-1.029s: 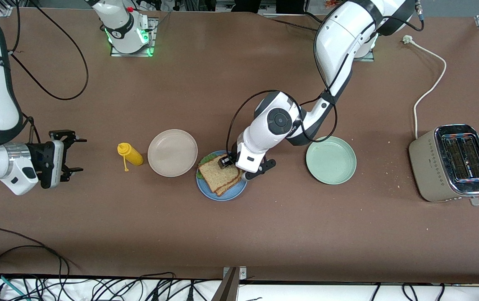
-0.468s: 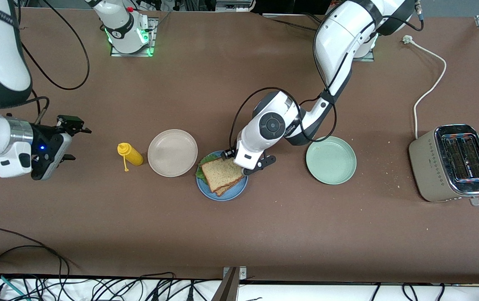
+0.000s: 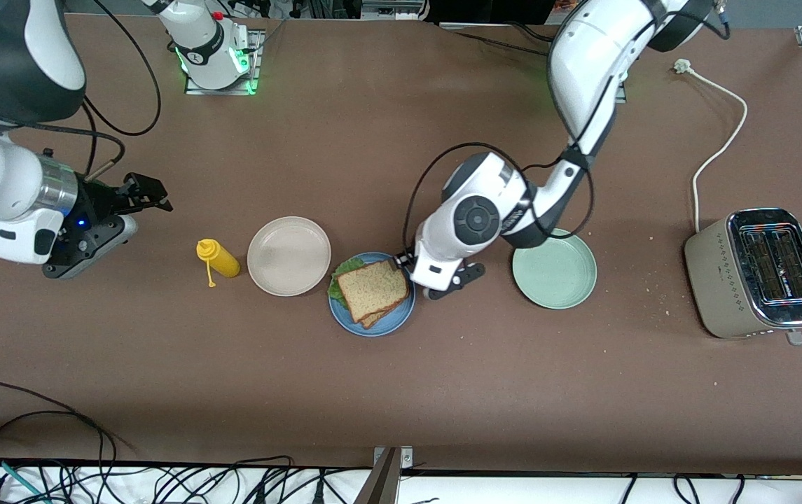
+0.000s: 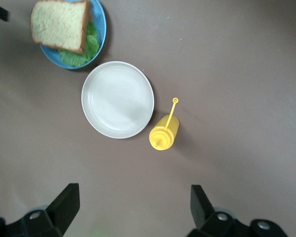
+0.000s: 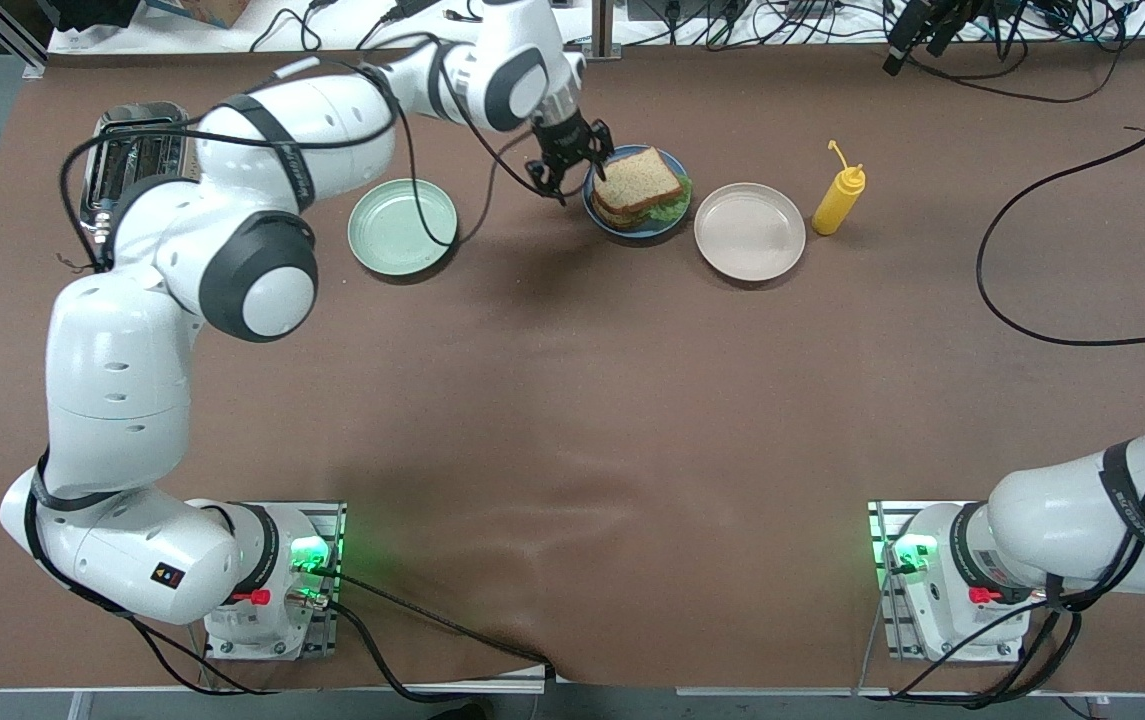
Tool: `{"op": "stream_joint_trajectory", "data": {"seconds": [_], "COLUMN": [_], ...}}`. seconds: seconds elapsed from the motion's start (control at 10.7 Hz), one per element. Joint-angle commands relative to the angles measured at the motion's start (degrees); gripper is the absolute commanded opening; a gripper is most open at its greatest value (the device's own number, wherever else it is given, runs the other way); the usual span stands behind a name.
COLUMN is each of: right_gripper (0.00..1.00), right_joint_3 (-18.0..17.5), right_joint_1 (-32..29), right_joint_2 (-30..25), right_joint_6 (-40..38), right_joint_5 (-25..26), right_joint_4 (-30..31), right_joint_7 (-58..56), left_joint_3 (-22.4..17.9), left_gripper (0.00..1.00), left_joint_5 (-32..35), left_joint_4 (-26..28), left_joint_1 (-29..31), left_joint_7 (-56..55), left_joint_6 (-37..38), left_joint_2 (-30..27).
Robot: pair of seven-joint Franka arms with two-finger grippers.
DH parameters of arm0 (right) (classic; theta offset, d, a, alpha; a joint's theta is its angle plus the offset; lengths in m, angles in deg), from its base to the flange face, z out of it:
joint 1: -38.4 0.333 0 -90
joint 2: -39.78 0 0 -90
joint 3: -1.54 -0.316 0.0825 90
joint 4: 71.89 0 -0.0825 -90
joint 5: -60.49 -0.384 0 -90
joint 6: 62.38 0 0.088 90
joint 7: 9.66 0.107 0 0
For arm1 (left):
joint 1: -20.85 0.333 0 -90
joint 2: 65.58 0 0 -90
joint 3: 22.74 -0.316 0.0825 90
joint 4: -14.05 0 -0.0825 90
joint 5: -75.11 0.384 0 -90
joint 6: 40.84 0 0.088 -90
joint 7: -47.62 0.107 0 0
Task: Make sandwich in blue plate with both arms
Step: 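Open the left gripper and withdraw it toward the toaster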
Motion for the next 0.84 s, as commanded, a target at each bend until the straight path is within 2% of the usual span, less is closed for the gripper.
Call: {"op": "stream_joint_trajectory", "data": {"seconds": [0.0,0.09,0.28,0.56,0.75], "right_gripper": [1.0,1.0,1.0,1.0,1.0], "right_joint_3": [0.94,4.25,15.83,20.79,26.41], "right_joint_1": [1.96,3.7,8.45,11.09,17.49], "right_joint_2": [-5.96,-6.84,-7.46,-11.84,-14.66], "right_joint_6": [6.77,8.54,13.45,10.51,7.16], "right_joint_5": [0.94,0.76,0.24,0.76,1.03], "right_joint_4": [6.9,7.61,8.48,8.76,9.19], "right_joint_7": [9.19,11.56,16.93,17.73,21.24], "left_joint_3": [0.09,0.09,0.0,0.0,0.0], "left_gripper": [0.85,0.86,0.89,0.89,0.89], "left_joint_5": [7.27,7.64,7.64,8.52,8.52], "left_joint_4": [1.34,1.34,1.34,1.25,1.08], "left_joint_1": [4.38,6.4,10.79,18.34,23.35], "left_joint_7": [3.39,5.23,10.32,21.03,29.55], "left_joint_6": [11.13,13.69,17.82,22.76,24.87], "left_joint_2": [-8.35,-10.46,-14.51,-20.4,-23.3]}}
